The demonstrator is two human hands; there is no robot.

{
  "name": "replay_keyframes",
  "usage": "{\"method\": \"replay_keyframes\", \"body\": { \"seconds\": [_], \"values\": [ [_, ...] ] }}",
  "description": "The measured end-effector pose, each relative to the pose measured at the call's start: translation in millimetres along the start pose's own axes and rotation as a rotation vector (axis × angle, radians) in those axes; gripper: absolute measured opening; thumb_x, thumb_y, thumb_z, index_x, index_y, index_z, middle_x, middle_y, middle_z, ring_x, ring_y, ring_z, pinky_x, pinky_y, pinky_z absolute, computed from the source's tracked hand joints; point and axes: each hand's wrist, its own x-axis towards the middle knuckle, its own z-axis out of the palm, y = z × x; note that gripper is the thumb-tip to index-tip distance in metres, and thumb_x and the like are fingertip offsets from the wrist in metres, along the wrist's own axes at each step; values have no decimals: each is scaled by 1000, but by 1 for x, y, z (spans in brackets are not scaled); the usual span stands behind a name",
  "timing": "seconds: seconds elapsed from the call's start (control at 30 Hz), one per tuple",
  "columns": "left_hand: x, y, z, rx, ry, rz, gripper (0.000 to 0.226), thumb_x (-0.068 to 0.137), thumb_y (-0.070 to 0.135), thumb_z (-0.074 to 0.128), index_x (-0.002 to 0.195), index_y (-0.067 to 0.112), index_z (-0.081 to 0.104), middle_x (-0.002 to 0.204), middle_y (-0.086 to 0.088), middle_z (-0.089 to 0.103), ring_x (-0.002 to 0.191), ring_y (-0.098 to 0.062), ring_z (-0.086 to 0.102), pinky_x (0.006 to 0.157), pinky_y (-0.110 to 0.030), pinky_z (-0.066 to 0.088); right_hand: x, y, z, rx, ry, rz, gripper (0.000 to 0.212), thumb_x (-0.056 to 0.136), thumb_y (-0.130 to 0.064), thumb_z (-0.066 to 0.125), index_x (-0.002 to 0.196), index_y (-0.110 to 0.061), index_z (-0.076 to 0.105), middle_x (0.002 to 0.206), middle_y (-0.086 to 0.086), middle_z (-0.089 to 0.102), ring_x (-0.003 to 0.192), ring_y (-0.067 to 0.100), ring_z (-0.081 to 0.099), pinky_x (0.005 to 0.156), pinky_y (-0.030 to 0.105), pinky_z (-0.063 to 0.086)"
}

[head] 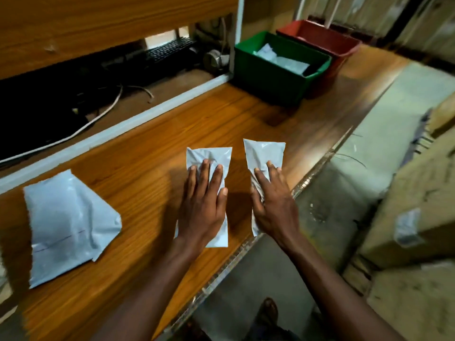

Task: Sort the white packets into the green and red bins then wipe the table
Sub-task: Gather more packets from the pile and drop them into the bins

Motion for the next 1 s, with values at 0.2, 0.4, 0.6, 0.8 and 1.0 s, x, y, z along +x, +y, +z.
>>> {"method": "replay_keyframes", "body": {
  "seconds": [0.2,0.4,0.6,0.8,1.0],
  "values": [
    [52,94,49,-42,18,104,55,106,41,27,158,25,23,167,-2,10,155,-21,1,125,-46,15,7,97,-56,19,93,105,49,100,-41,45,147,-28,48,163,4,32,151,28,28,111,46,41],
    [115,188,102,-94,-22,157,56,105,48,16,158,31,17,168,4,4,155,-22,-3,124,-51,17,36,194,-107,-18,166,161,48,99,-40,46,145,-29,50,162,1,34,149,26,32,106,44,47],
    [188,246,146,-104,-10,181,58,103,54,13,157,32,20,167,3,12,155,-24,2,123,-49,18,89,268,-129,-26,177,184,48,99,-38,47,146,-28,49,162,2,34,151,27,29,111,44,41],
    [274,286,186,-124,6,142,56,104,49,18,157,34,14,167,5,4,155,-19,-7,126,-42,9,176,348,-129,-28,154,148,49,100,-38,49,148,-28,47,163,0,32,151,24,27,113,46,42],
    [375,315,222,-154,10,100,57,104,47,20,158,31,14,168,3,2,155,-20,-9,126,-44,9,280,417,-130,-68,125,111,53,99,-43,49,148,-26,45,162,4,33,150,26,31,107,46,45]
  ]
}}
